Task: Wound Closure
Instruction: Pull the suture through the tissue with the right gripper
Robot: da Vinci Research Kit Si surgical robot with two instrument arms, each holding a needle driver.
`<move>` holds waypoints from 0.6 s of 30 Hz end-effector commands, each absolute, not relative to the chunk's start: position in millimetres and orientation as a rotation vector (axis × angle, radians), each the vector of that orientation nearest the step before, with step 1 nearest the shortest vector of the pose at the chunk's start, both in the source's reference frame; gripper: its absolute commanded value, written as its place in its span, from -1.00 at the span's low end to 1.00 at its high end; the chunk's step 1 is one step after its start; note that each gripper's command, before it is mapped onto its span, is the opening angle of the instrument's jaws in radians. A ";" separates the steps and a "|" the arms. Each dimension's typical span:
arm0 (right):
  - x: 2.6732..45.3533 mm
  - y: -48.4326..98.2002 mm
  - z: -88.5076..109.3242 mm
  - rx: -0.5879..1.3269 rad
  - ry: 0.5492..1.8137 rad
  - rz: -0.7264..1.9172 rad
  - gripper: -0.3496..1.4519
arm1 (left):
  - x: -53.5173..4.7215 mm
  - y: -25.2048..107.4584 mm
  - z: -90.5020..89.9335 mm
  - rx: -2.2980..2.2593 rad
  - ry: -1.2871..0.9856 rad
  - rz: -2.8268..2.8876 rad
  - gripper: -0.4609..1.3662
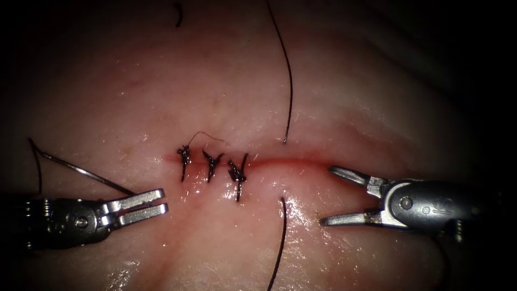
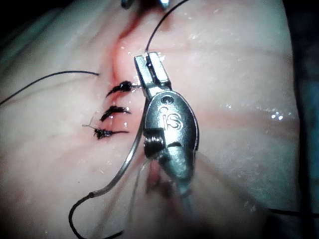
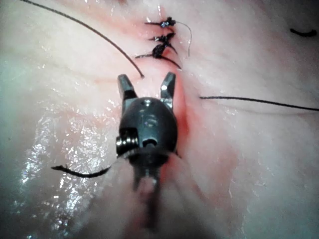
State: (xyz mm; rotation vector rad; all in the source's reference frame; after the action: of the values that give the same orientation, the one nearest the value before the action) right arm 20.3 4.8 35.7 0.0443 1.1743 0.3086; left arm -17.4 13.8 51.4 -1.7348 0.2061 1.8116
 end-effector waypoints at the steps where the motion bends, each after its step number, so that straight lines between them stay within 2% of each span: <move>1: 20.4 4.6 36.0 0.042 1.170 0.297 0.58 | -17.4 13.8 51.3 -1.741 0.198 1.815 -0.88; 12: 22.4 3.4 38.3 0.035 1.187 0.271 0.53 | -17.6 13.4 51.5 -1.739 0.193 1.808 -0.88; 18: 23.5 3.3 38.3 0.037 1.195 0.270 0.44 | -18.0 13.0 51.7 -1.740 0.199 1.809 -0.88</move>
State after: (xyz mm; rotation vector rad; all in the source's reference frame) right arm 23.7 3.3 38.3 0.0358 1.1950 0.2699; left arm -18.0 13.0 51.7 -1.7354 0.2035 1.8066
